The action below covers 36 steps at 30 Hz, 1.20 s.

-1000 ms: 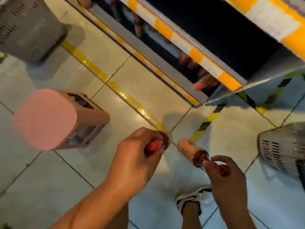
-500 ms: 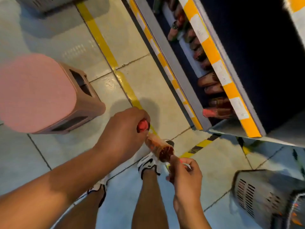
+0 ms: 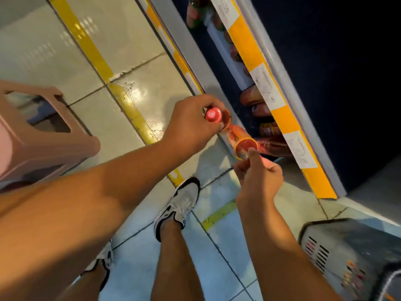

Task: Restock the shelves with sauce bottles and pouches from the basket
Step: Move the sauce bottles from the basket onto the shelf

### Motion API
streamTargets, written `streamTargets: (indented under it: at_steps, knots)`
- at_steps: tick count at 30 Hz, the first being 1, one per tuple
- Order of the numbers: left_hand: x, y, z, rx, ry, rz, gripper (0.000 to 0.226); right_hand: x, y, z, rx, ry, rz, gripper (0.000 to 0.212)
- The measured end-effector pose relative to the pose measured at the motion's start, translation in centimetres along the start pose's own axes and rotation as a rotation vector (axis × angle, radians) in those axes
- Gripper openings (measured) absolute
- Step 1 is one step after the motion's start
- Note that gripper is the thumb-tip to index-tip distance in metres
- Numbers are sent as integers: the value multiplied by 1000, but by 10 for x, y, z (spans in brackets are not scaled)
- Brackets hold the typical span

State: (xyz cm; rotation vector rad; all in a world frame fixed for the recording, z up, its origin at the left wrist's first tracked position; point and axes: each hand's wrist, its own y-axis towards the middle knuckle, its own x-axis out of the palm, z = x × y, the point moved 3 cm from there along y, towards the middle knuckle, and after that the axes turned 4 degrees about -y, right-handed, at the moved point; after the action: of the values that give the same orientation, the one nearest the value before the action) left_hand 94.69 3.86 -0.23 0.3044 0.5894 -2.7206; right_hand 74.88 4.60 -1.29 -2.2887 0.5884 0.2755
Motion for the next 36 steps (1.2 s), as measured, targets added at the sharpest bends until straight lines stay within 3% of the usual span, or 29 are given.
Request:
streamTargets:
  at_steps: [5, 14, 18, 21, 23, 28, 32, 36]
  knots:
    - [40, 56, 1, 50, 15, -10, 30, 21, 41, -12, 95, 187, 33, 27]
    - [81, 100, -17, 107, 171, -141, 29, 45, 67, -15, 160, 289, 44, 23]
    - [93, 111, -9, 118, 241, -210, 36, 51, 72, -19, 153, 273, 28, 26]
    - [99, 117, -2, 81, 254, -287, 26, 51, 77, -25, 121, 218, -29, 33]
    - [103, 118, 1, 54, 239, -330, 19, 51, 80, -30, 106, 192, -68, 25]
    - [101, 109, 8, 38, 253, -379, 38, 43, 78, -37, 103, 105, -197, 20]
    - [66, 73, 4, 9, 173, -254, 49, 18, 56, -28, 98, 12, -223, 28]
    - [25, -6, -20, -156, 120, -264, 40, -32, 8, 0, 55, -119, -248, 36]
